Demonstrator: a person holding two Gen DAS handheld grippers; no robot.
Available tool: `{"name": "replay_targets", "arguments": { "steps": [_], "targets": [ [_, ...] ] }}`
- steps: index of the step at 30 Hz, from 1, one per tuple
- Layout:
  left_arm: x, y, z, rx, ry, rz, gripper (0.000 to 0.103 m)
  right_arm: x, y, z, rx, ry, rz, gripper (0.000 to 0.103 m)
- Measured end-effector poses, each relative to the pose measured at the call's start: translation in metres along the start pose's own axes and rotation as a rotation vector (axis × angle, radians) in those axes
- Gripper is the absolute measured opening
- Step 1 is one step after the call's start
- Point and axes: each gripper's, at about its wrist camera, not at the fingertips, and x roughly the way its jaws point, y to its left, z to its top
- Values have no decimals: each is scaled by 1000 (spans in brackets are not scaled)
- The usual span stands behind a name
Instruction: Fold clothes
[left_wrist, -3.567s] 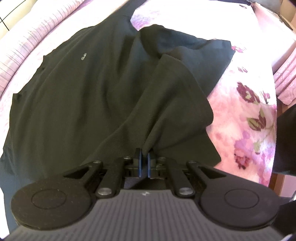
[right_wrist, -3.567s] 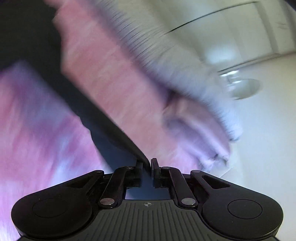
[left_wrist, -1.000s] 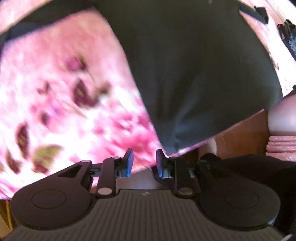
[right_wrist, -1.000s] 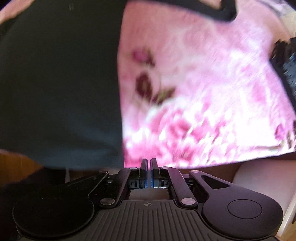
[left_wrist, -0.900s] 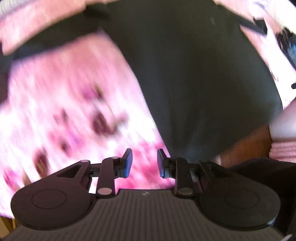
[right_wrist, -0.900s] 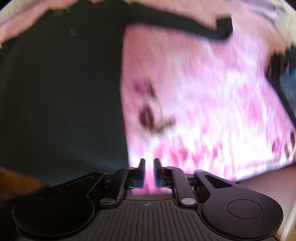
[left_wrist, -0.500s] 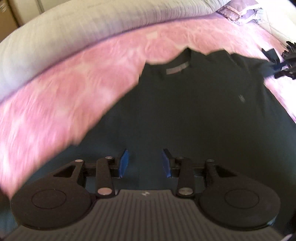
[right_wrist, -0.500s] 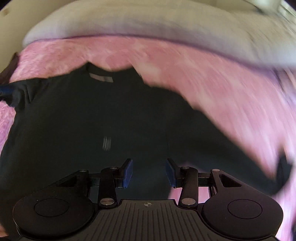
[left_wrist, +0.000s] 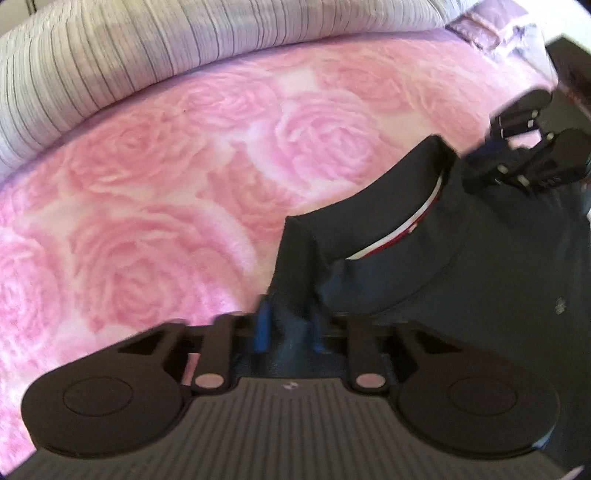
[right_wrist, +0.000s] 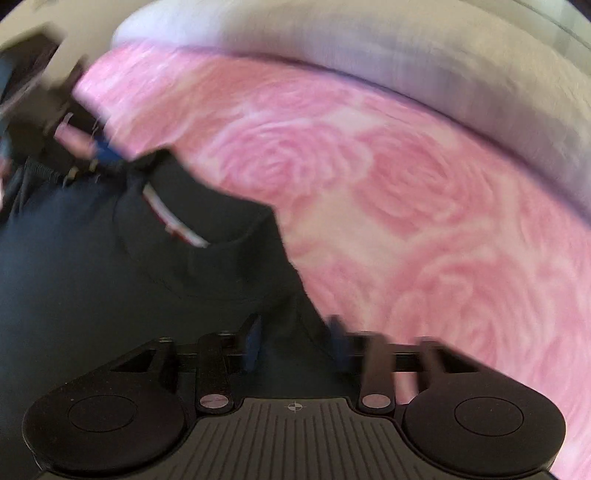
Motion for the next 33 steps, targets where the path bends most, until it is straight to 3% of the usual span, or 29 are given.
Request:
{"name": "replay_targets", "arguments": {
  "steps": [1, 5, 9, 11, 14, 17, 21, 26, 30, 33],
  "targets": [
    [2, 2, 5, 1, -5, -1, 5, -4, -4, 0, 45, -4, 12, 3],
    [10, 11, 23, 7, -24, -6, 5, -33, -4, 19, -30, -71, -64, 2],
    [20, 20, 42, 7, -39, -7, 6, -31, -30, 50, 10, -129, -162, 3],
    [44, 25, 47, -25, 6, 23, 12, -23, -41, 59, 44, -145, -193, 5],
    [59, 25, 38, -61, 32, 67, 21, -8, -42, 58, 46, -109, -299, 25],
    [36, 25, 20, -107, -18, 107, 29, -33, -43, 33, 127, -187, -297, 36],
    [-4, 15, -8, -93, -32, 128, 32, -75, -43, -36, 282, -184, -349, 44],
    [-43, -16, -31, -45, -4, 75, 32, -113, -54, -163, 494, -13, -488, 46],
    [-48, -63, -26, 38, -9, -21, 32, -171, -67, -261, 835, 49, -642, 50],
    [-45, -112, -11, 110, -24, -105, 32, -209, -56, -290, 915, 63, -734, 50]
  ]
}}
